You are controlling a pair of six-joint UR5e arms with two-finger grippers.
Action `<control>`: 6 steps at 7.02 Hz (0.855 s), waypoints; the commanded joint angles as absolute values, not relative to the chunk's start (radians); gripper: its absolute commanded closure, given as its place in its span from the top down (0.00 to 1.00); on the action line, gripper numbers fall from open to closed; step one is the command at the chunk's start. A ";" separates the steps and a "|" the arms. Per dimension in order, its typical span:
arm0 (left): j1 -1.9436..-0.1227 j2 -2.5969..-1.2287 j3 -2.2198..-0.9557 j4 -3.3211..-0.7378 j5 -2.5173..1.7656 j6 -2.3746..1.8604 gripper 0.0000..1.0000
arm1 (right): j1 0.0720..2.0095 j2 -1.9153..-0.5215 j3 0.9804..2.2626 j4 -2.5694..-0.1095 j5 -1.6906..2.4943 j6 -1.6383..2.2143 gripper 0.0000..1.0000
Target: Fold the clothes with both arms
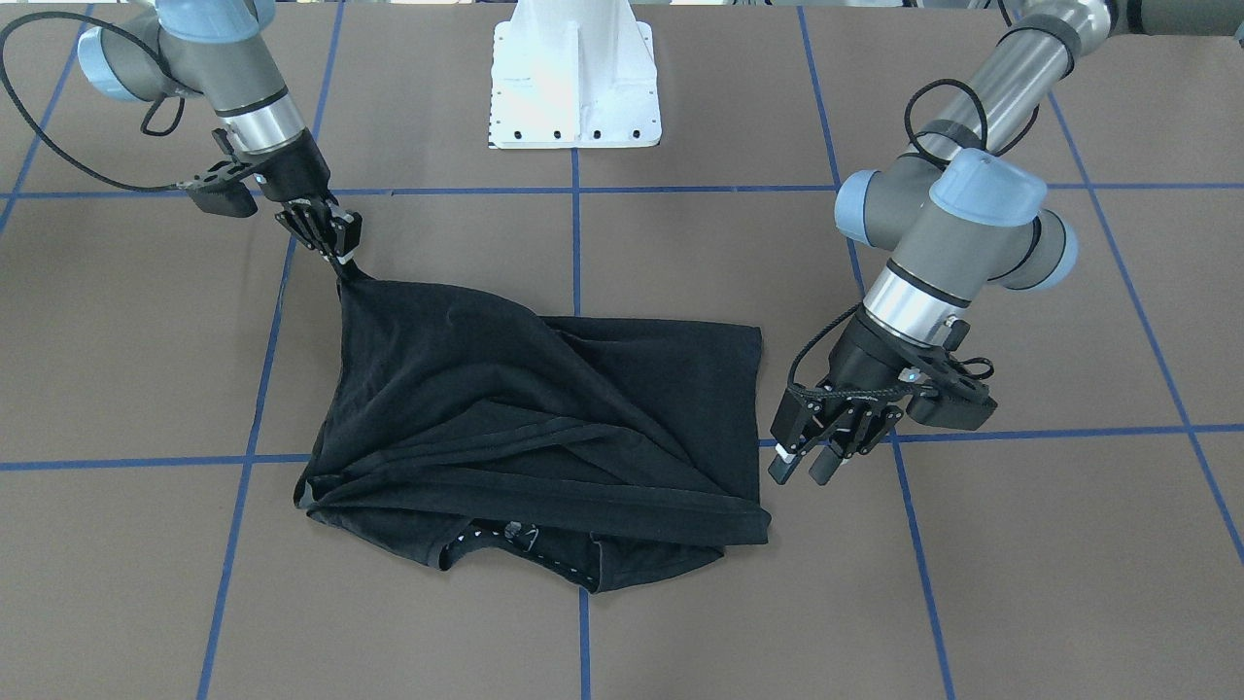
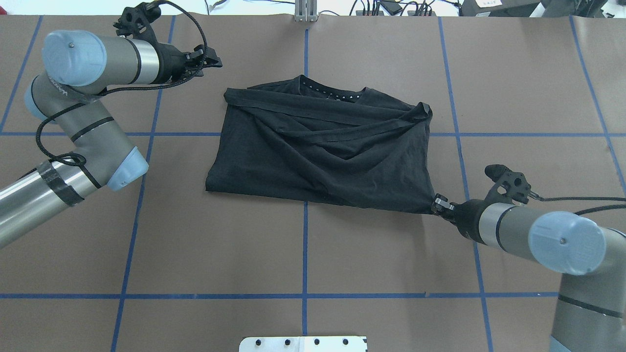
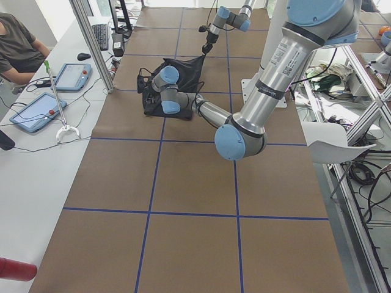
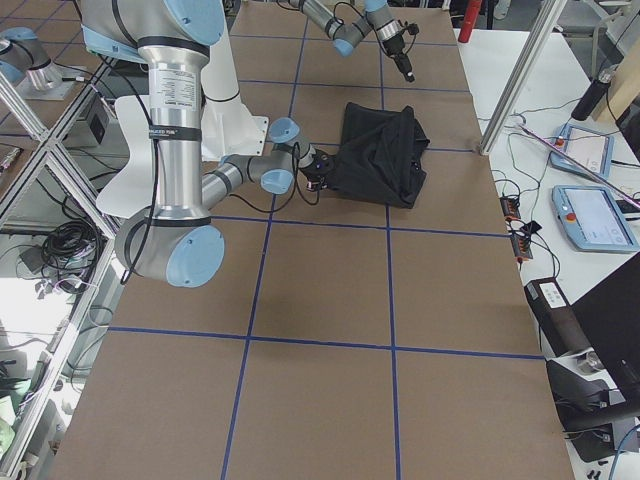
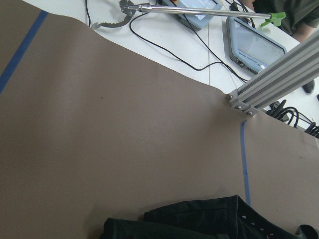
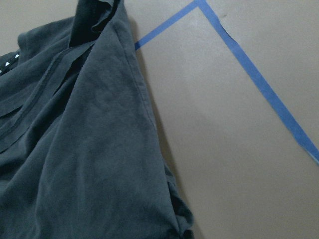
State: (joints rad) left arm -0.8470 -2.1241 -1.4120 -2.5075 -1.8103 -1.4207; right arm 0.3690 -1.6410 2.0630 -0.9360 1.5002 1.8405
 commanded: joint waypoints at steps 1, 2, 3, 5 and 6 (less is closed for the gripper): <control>-0.847 -2.094 -1.475 -2.503 -1.844 -1.427 0.62 | 0.184 -1.713 2.240 -1.015 1.490 1.976 0.00; -0.847 -2.067 -1.505 -2.503 -1.880 -1.428 0.62 | 0.064 -1.707 2.305 -1.093 1.476 2.040 0.00; -0.845 -2.054 -1.531 -2.503 -1.900 -1.428 0.62 | -0.036 -1.707 2.362 -1.136 1.453 2.075 0.00; -0.847 -2.042 -1.551 -2.503 -1.914 -1.439 0.62 | -0.171 -1.639 2.384 -1.224 1.428 2.185 0.00; -0.841 -2.036 -1.557 -2.503 -1.916 -1.445 0.62 | -0.196 -1.575 2.384 -1.302 1.410 2.200 0.99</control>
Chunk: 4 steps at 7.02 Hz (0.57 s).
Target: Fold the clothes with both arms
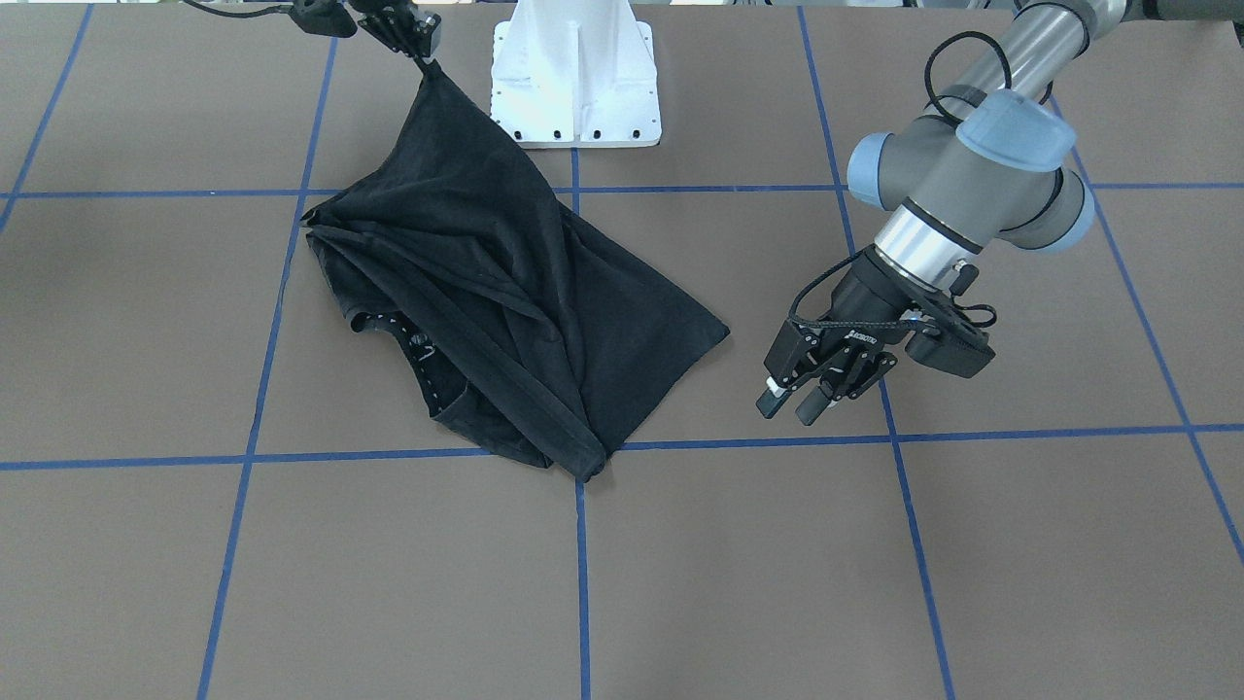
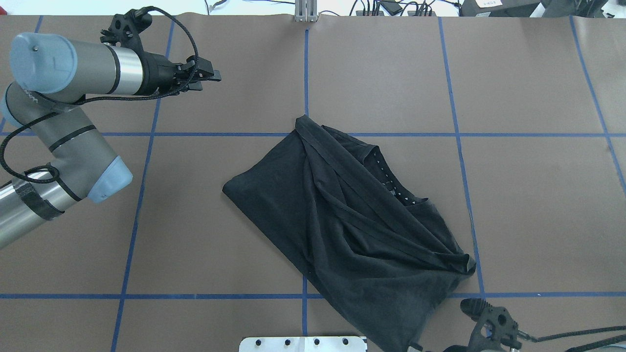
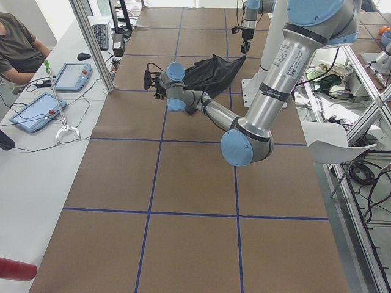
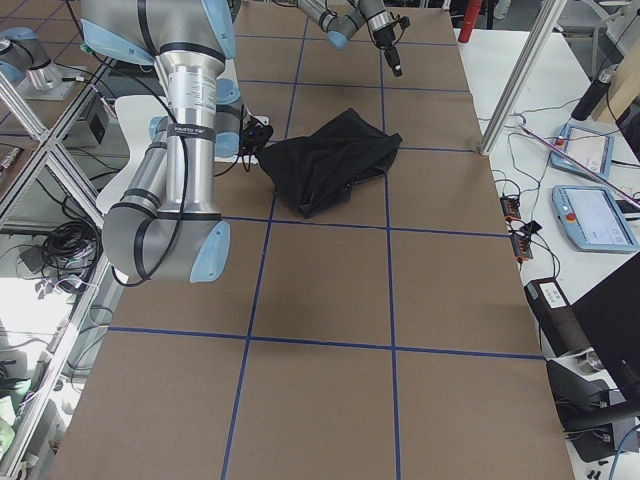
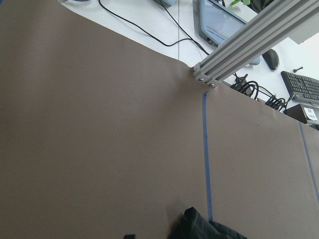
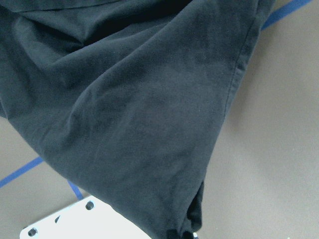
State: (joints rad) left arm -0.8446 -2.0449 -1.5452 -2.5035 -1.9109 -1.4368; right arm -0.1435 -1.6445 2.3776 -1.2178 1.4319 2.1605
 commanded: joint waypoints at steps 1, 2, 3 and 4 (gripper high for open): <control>-0.833 -2.034 -1.559 -2.503 -1.913 -1.445 0.62 | -0.192 -1.557 2.396 -1.334 1.388 2.198 1.00; -0.816 -2.023 -1.565 -2.499 -1.913 -1.447 0.62 | -0.169 -1.555 2.423 -1.336 1.385 2.198 1.00; -0.783 -1.996 -1.604 -2.479 -1.913 -1.448 0.62 | -0.122 -1.563 2.469 -1.344 1.388 2.198 1.00; -0.734 -1.955 -1.670 -2.426 -1.901 -1.501 0.61 | -0.042 -1.556 2.486 -1.360 1.394 2.194 1.00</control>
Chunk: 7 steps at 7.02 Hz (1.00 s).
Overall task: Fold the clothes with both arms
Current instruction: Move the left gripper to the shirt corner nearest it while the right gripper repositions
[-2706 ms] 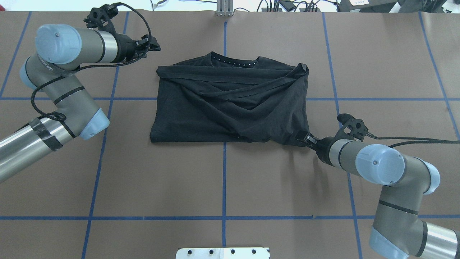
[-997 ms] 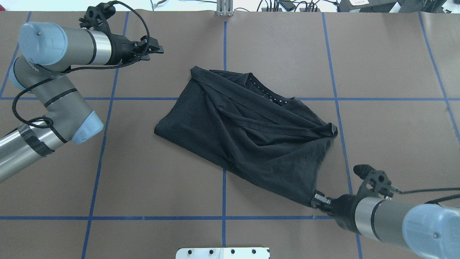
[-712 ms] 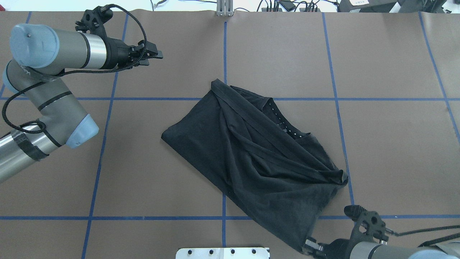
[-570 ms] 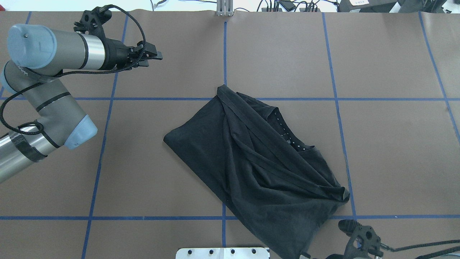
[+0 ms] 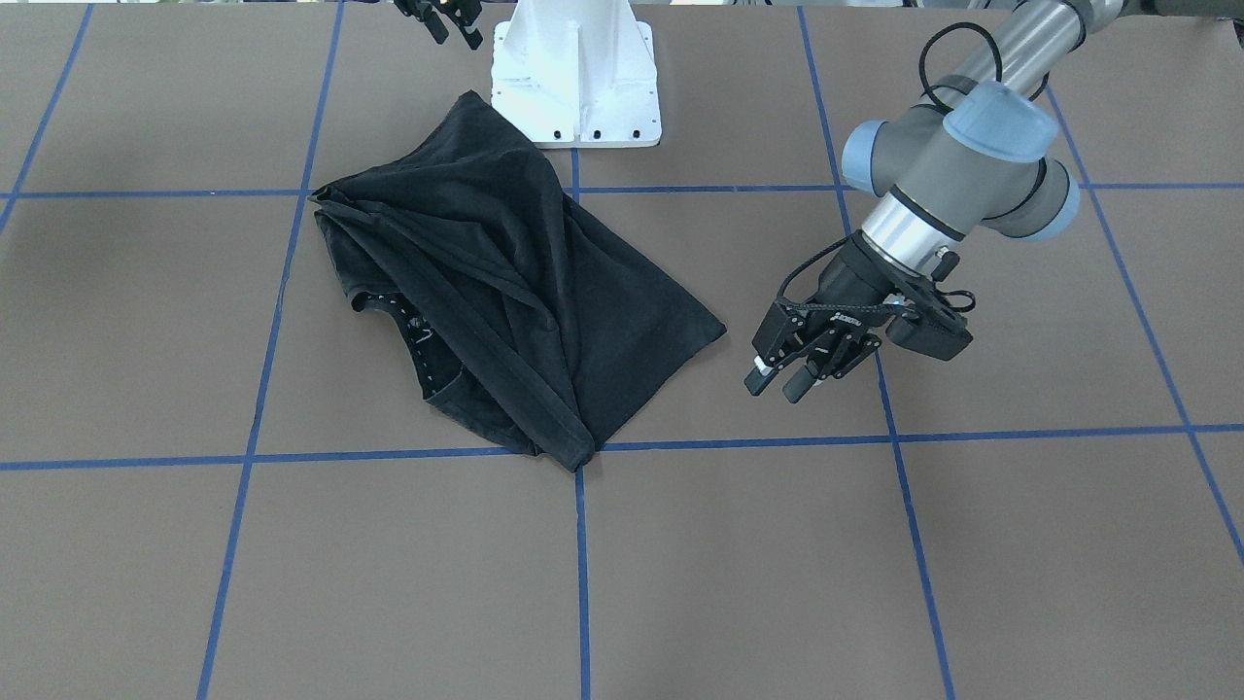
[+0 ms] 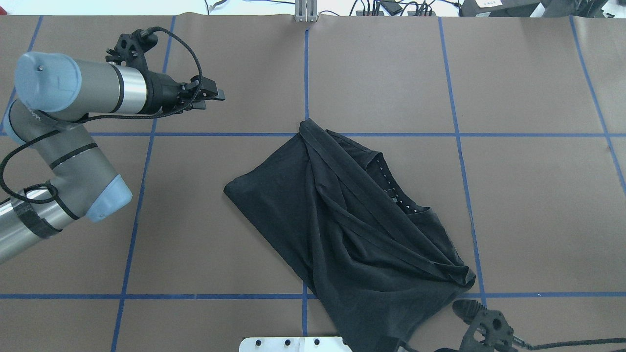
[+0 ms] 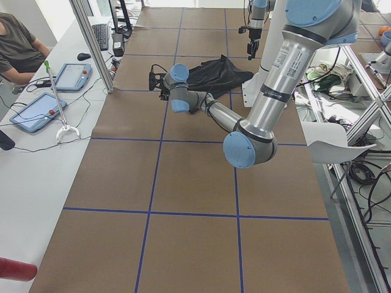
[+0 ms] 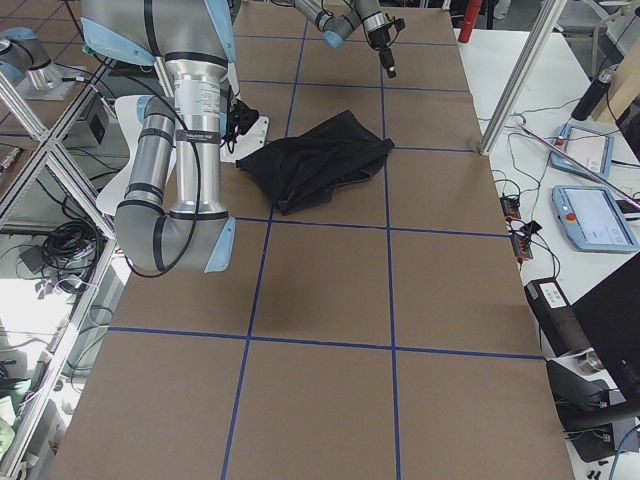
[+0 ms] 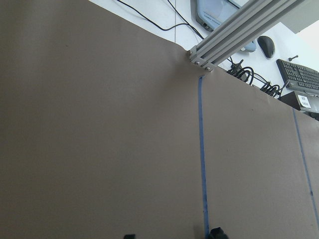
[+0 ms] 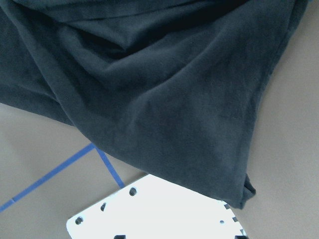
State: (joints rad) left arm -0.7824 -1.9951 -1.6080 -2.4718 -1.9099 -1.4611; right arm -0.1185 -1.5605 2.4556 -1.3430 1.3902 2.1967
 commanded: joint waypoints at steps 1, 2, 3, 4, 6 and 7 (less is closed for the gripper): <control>-0.666 -1.901 -1.733 -2.392 -1.850 -1.532 0.61 | 0.063 -1.552 2.509 -1.400 1.417 2.184 1.00; -0.582 -1.864 -1.749 -2.382 -1.747 -1.534 0.61 | 0.210 -1.551 2.504 -1.425 1.533 2.139 1.00; -0.536 -1.861 -1.743 -2.349 -1.697 -1.534 0.59 | 0.323 -1.548 2.494 -1.428 1.633 2.021 1.00; -0.517 -1.868 -1.727 -2.335 -1.691 -1.534 0.57 | 0.357 -1.548 2.464 -1.428 1.646 2.004 1.00; -0.494 -1.890 -1.678 -2.335 -1.672 -1.532 0.53 | 0.367 -1.543 2.438 -1.425 1.647 2.002 1.00; -0.471 -1.902 -1.660 -2.335 -1.667 -1.532 0.50 | 0.367 -1.542 2.436 -1.425 1.647 2.003 1.00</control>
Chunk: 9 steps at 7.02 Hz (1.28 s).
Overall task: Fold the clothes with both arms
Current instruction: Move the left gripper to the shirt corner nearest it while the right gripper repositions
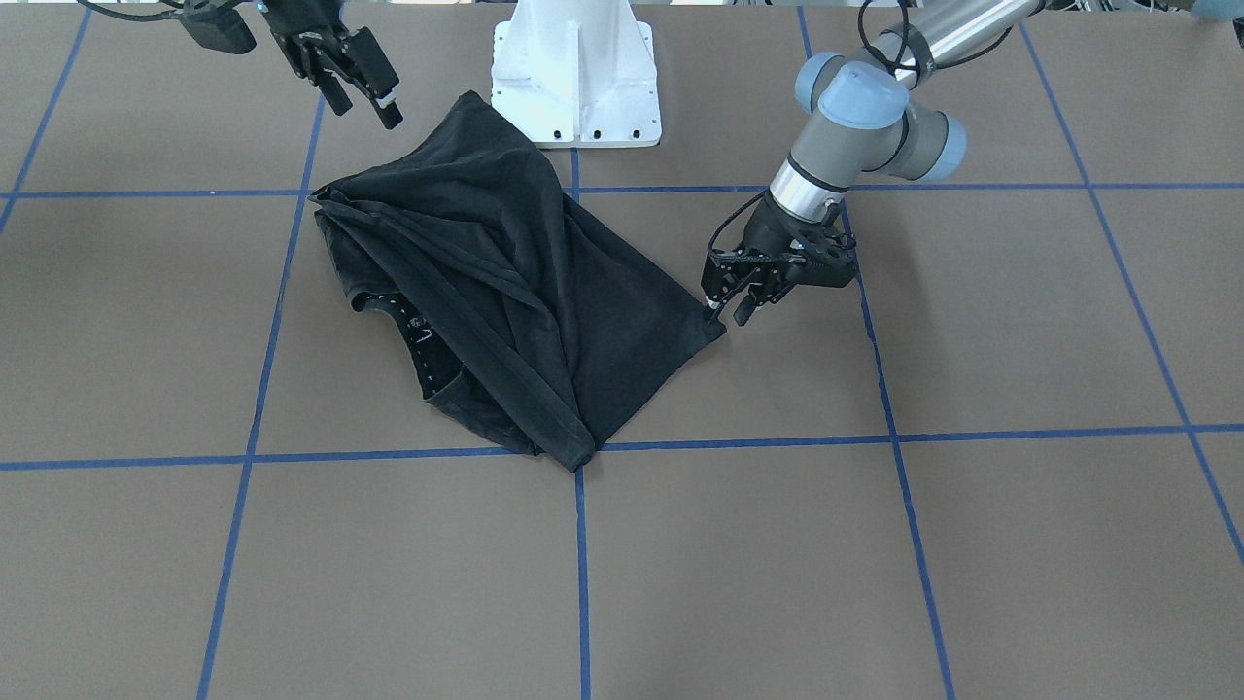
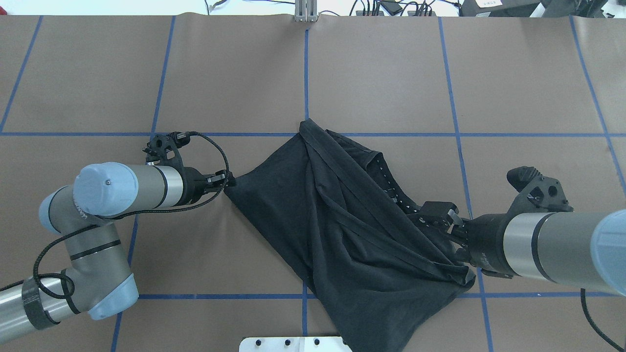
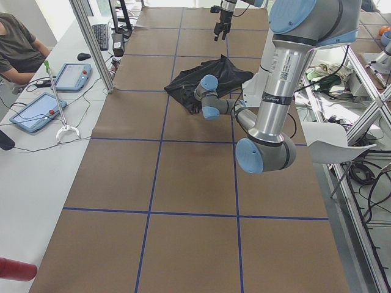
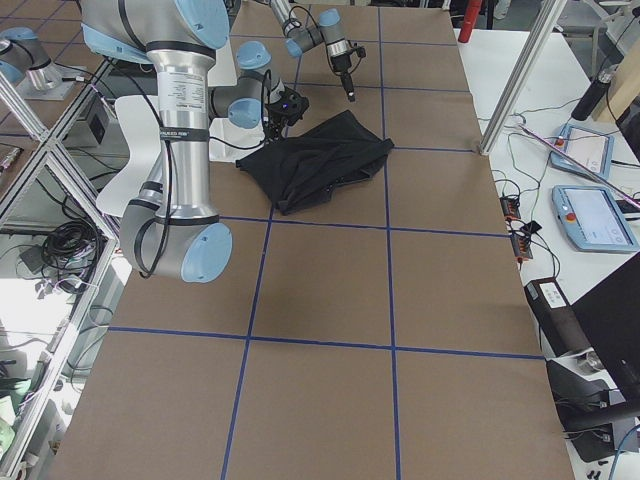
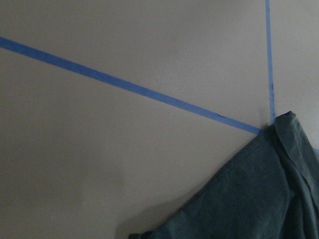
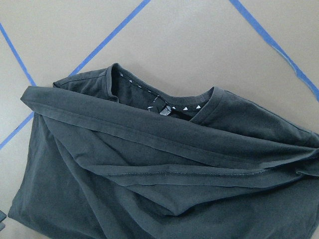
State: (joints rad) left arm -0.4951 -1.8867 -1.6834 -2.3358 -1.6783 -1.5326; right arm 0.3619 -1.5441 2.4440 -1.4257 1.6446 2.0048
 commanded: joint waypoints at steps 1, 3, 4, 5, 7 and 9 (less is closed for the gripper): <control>-0.469 -1.908 -1.651 -2.335 -1.667 -1.532 0.47 | 0.368 -1.540 2.431 -1.425 1.646 2.002 1.00; -0.468 -1.908 -1.646 -2.335 -1.667 -1.532 0.13 | 0.370 -1.537 2.431 -1.425 1.647 2.002 1.00; -0.468 -1.908 -1.647 -2.335 -1.669 -1.529 0.00 | 0.370 -1.537 2.430 -1.427 1.647 2.003 1.00; -0.469 -1.910 -1.655 -2.335 -1.674 -1.519 0.00 | 0.370 -1.537 2.431 -1.427 1.647 2.003 1.00; -0.515 -1.911 -1.661 -2.335 -1.680 -1.433 0.00 | 0.371 -1.537 2.430 -1.427 1.646 2.003 1.00; -0.613 -1.927 -1.641 -2.338 -1.683 -1.326 0.00 | 0.374 -1.537 2.433 -1.427 1.646 2.005 1.00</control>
State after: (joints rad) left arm -0.5532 -1.9157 -1.6511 -2.3349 -1.6805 -1.3971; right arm 0.3732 -1.5370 2.4313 -1.4266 1.6468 2.0038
